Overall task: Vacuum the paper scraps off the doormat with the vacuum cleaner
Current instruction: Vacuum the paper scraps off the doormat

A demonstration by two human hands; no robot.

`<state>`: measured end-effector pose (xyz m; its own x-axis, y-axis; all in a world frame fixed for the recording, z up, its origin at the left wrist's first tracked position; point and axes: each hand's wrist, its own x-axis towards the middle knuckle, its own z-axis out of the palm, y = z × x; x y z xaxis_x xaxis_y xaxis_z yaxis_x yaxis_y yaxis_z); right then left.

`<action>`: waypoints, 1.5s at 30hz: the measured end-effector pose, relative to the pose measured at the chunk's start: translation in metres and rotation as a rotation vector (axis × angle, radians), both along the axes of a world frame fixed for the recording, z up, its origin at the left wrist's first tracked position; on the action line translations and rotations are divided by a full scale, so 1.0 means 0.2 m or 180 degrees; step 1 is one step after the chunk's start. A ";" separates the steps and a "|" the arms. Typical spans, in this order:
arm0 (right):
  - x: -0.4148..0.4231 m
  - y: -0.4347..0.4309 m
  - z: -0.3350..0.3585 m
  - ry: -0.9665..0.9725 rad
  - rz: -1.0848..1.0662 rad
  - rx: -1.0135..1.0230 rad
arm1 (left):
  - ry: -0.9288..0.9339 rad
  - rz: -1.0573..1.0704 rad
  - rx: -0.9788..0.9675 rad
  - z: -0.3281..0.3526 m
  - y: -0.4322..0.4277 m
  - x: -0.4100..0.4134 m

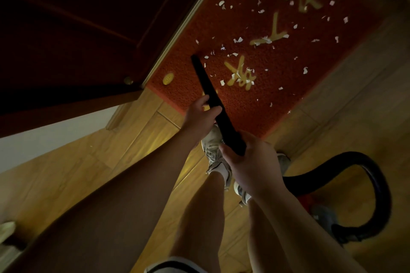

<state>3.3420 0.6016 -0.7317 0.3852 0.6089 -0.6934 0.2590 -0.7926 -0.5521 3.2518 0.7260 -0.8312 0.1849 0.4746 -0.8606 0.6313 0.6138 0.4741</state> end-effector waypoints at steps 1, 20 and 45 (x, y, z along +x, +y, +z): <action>0.00 0.00 0.00 -0.0008 -0.0023 0.0006 | -0.0010 -0.0001 -0.0016 -0.01 0.00 0.00; 0.01 -0.03 0.06 -0.0131 -0.0282 -0.0220 | -0.0079 -0.0272 -0.0093 -0.02 -0.06 0.06; -0.02 0.12 -0.03 0.0000 -0.0230 0.0103 | -0.0068 -0.0133 0.0072 -0.12 0.11 0.00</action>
